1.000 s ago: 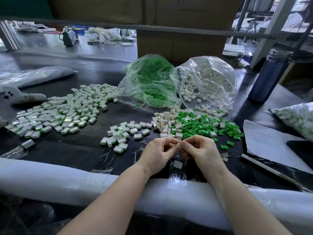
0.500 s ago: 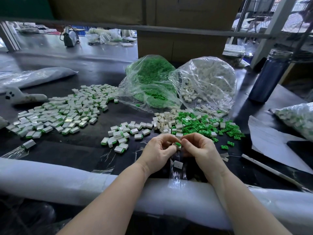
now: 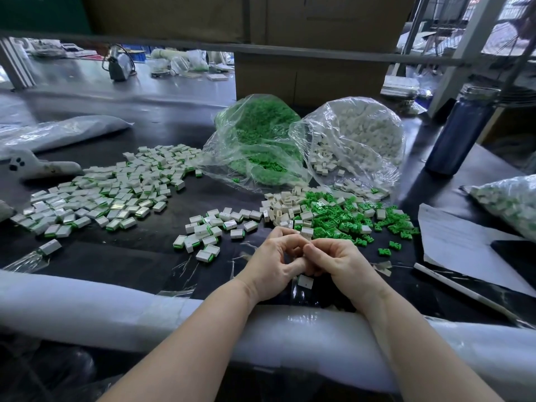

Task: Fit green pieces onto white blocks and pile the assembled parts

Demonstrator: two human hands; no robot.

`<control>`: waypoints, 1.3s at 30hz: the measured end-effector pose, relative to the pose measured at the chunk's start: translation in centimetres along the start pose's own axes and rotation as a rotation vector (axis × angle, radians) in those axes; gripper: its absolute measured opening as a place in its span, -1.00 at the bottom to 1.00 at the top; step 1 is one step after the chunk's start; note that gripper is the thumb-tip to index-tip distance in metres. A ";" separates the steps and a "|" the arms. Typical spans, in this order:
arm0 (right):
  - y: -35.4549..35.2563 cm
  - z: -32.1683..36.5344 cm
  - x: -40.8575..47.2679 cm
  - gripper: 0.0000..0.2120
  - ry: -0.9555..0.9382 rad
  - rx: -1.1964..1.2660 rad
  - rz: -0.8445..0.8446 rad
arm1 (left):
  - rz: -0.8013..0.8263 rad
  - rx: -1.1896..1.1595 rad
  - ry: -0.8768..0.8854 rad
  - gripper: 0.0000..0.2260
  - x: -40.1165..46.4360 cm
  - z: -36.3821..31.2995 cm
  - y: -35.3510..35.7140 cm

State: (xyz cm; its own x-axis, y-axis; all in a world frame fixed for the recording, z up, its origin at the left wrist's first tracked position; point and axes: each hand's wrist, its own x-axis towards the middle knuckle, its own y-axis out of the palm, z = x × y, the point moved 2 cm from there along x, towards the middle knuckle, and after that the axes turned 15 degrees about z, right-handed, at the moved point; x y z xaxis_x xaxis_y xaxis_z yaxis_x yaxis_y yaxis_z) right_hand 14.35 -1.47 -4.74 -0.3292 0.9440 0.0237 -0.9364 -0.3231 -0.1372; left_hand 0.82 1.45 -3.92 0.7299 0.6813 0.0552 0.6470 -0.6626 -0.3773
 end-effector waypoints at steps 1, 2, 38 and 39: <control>0.0 0.0 0.0 -0.84 -0.002 -0.008 -0.008 | 0.003 0.011 -0.003 -0.78 0.0 0.0 0.0; 0.0 0.1 0.0 -0.83 -0.003 -0.014 -0.017 | 0.005 0.020 -0.006 -0.77 0.0 0.0 0.0; 0.2 0.6 -0.4 -0.78 0.020 -0.044 -0.072 | 0.055 0.119 -0.059 -0.90 0.0 -0.1 0.4; 0.2 0.6 -0.4 -0.79 0.018 -0.035 -0.072 | 0.053 0.120 -0.059 -0.90 0.0 -0.1 0.4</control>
State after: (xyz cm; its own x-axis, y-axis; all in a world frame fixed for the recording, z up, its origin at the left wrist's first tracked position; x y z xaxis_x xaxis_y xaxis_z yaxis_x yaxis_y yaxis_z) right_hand 14.22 -1.93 -4.23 -0.2583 0.9659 0.0169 -0.9526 -0.2517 -0.1706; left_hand 1.11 1.18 -3.93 0.7459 0.6658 -0.0207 0.5744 -0.6587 -0.4859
